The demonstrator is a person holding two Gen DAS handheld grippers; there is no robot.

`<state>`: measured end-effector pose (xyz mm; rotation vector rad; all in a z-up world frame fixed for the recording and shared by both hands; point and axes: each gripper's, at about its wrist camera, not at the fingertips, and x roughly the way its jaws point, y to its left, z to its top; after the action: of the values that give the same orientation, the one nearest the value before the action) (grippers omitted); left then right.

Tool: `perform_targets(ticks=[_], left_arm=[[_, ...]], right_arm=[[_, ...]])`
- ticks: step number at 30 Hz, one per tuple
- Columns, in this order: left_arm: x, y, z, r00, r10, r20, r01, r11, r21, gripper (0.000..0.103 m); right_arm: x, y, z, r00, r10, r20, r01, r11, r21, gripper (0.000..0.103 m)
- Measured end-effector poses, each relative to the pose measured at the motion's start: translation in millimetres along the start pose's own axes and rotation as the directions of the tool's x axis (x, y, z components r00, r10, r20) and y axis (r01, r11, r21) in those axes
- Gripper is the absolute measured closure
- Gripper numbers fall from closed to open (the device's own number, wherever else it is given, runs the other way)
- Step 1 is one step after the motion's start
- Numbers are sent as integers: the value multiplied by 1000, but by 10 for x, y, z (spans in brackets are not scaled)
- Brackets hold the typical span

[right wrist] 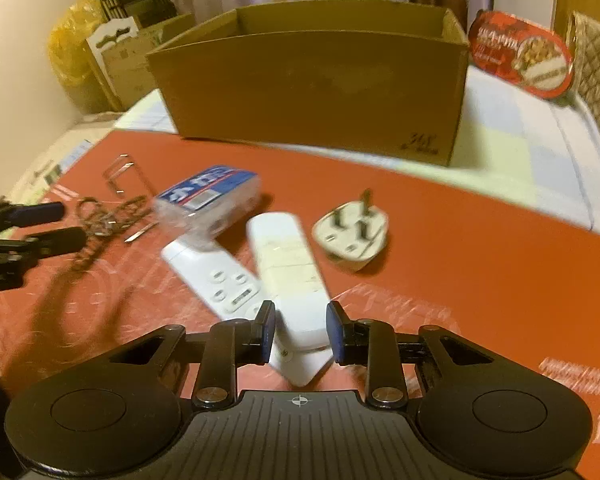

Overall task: Organize rigid objects
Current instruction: 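Grasp the white bar-shaped device with the right gripper while the left gripper approaches the leopard-print cord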

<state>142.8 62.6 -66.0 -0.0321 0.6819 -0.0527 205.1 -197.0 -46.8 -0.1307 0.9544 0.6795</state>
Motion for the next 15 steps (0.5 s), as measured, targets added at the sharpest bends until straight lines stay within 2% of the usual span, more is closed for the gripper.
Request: perform_targets(ticks=[2,5,7,9,12,15], left_arm=[[-14,14,-3,1000,3,0,-3,1000,-3,40],[-26,34,-6,1000,6,3,-6,1000,-12,40],[-25,40,-5,1000,5,4,-5,1000,-16,40],[-13,40,3,1000,3,4,-3,1000,-21,40],[4,36,8,1000,0,2,0,1000,-25,40],[10,34,8,1000,1,4,-1,1000,-25,40]], right_arm=[[-14,46,-30,999,35,-3,-35,999,4,77],[-29,42,-20,1000,20,17,-20,1000,6,75],[-22,10,3,999,-7,33,6,1000,16,64],[1,-30,27,999,-4,48,2,999,49,43],[95,-42,87,999,3,51,-7,997,77,42],[192,-22,137,999,-28,47,24,997,80,42]])
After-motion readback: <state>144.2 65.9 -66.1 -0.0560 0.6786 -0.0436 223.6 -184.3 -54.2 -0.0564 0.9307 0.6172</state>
